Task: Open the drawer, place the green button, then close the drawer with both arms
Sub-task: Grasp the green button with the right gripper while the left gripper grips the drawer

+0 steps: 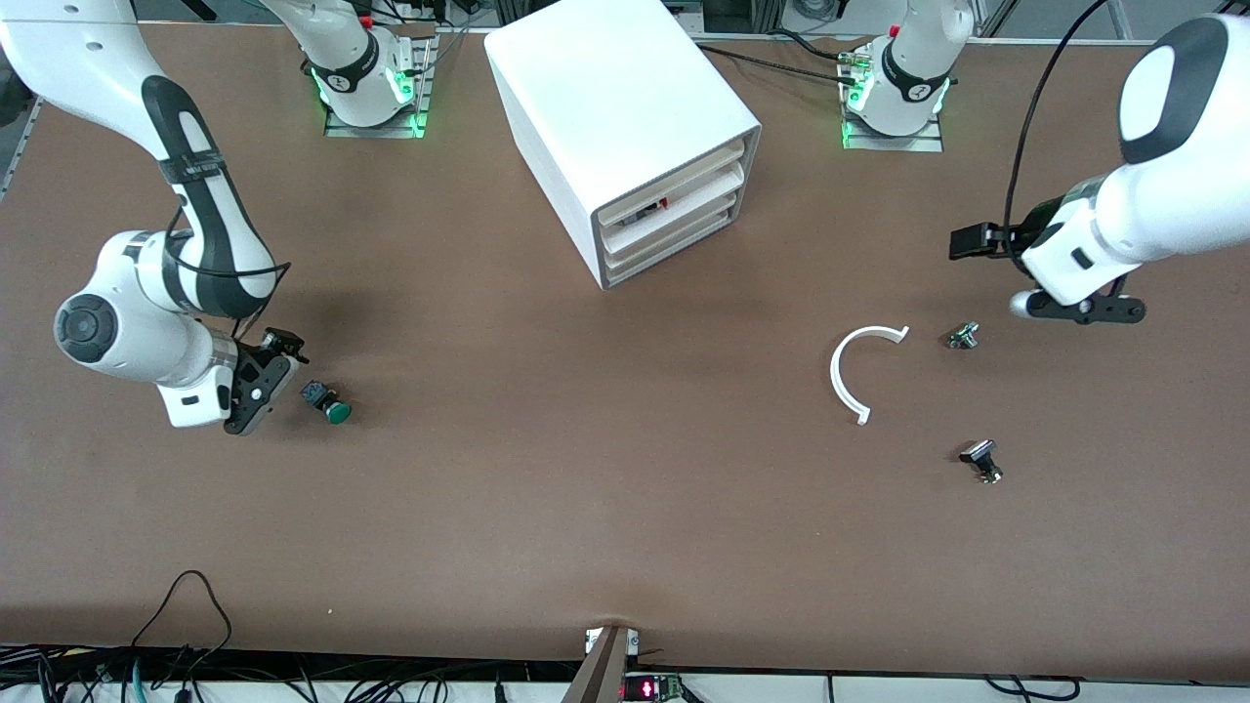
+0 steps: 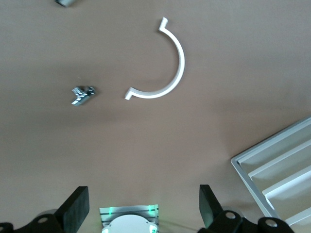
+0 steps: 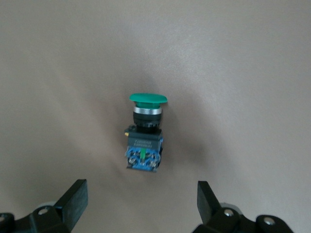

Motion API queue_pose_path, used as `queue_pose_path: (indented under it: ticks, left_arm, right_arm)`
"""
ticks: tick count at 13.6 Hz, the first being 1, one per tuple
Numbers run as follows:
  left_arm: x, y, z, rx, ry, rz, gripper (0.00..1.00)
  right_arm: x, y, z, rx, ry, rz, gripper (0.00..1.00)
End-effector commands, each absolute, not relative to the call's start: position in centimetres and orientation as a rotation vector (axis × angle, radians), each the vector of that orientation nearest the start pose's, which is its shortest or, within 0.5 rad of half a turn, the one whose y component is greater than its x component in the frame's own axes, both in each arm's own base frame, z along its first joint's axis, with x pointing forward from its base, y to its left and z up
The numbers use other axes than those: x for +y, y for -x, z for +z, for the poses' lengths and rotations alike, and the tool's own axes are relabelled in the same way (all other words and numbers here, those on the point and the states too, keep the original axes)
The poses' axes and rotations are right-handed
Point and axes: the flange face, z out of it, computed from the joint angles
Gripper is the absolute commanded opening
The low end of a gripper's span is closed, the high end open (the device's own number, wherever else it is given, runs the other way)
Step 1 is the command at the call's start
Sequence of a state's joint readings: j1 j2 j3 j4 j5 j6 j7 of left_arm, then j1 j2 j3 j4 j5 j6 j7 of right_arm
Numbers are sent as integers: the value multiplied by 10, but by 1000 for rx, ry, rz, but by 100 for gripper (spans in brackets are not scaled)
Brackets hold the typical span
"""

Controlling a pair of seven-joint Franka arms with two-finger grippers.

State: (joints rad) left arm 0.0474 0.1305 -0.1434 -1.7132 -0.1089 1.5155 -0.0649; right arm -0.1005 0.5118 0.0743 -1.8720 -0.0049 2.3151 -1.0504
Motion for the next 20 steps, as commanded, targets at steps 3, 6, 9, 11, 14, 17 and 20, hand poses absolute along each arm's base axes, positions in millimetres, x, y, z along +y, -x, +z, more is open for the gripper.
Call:
queue_pose_path:
  ticks: [3,6,9,11,14,17,20]
  left_arm:
    - [-100,-560,395,-7,3351,851,100]
    - [-140,-542,346,12,3436,986,100]
    - [-183,-520,290,21,3455,1174,100]
    - [-211,-509,259,-24,3467,1283,100]
    - [-255,-491,223,-123,3486,1456,100]
    - [-282,-471,197,-261,3494,1543,100]
    - [-311,-455,172,-216,3567,1572,100]
  right_arm:
    - [-17,-624,211,-1518,2685,16,100]
    - [-15,-626,194,-1507,2685,8,100]
    - [-15,-631,182,-1437,2683,-8,100]
    - [-16,-633,183,-1448,2680,-14,90]
    - [-12,-633,183,-1486,2668,-7,58]
    - [-4,-633,184,-1501,2661,-7,27]
    - [-3,-634,184,-1491,2664,-9,17]
